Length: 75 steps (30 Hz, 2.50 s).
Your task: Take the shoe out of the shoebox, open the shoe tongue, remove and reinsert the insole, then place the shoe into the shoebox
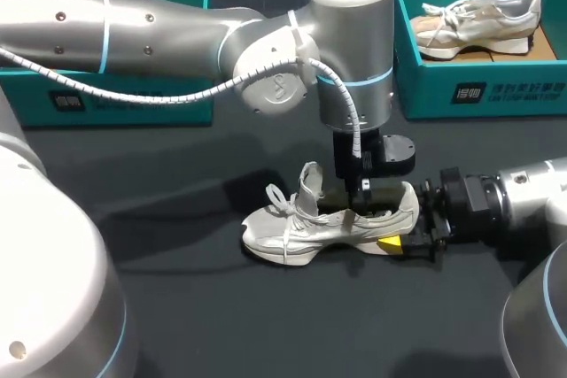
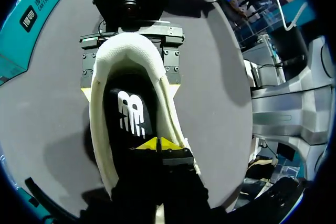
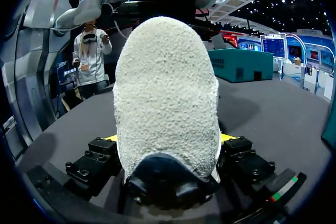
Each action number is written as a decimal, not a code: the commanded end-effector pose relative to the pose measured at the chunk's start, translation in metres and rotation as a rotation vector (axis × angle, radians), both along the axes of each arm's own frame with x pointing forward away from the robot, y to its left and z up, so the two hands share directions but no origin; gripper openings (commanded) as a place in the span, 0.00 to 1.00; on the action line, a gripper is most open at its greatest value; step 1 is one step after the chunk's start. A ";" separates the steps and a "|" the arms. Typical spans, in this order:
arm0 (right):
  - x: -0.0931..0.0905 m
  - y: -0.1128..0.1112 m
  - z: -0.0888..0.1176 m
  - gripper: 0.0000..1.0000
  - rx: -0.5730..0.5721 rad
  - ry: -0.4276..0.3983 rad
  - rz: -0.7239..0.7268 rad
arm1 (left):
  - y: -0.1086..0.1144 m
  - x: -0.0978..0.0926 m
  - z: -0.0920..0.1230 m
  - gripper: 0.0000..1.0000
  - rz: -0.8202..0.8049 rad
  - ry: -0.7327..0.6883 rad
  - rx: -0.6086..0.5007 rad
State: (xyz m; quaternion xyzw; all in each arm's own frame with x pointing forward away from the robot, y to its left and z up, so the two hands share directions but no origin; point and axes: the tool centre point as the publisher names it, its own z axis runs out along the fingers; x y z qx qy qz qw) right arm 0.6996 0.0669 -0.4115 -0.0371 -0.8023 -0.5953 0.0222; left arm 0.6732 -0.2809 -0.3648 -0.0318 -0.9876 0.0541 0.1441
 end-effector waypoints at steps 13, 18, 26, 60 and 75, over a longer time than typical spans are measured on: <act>-0.001 0.000 0.000 0.00 -0.003 0.000 0.000 | 0.020 -0.010 -0.013 0.41 -0.031 -0.079 0.010; -0.001 0.000 0.000 0.00 -0.003 0.000 0.000 | 0.014 -0.004 -0.025 0.42 -0.032 -0.136 0.025; -0.001 0.000 0.000 0.00 -0.003 0.000 0.000 | 0.006 0.004 -0.041 0.43 -0.020 -0.250 0.060; -0.001 0.000 0.000 0.00 -0.003 0.000 0.000 | 0.031 0.012 0.005 0.00 0.111 -0.052 -0.230; -0.001 0.000 0.000 0.00 -0.003 0.000 0.000 | 0.022 0.010 0.025 0.00 0.144 -0.033 -0.371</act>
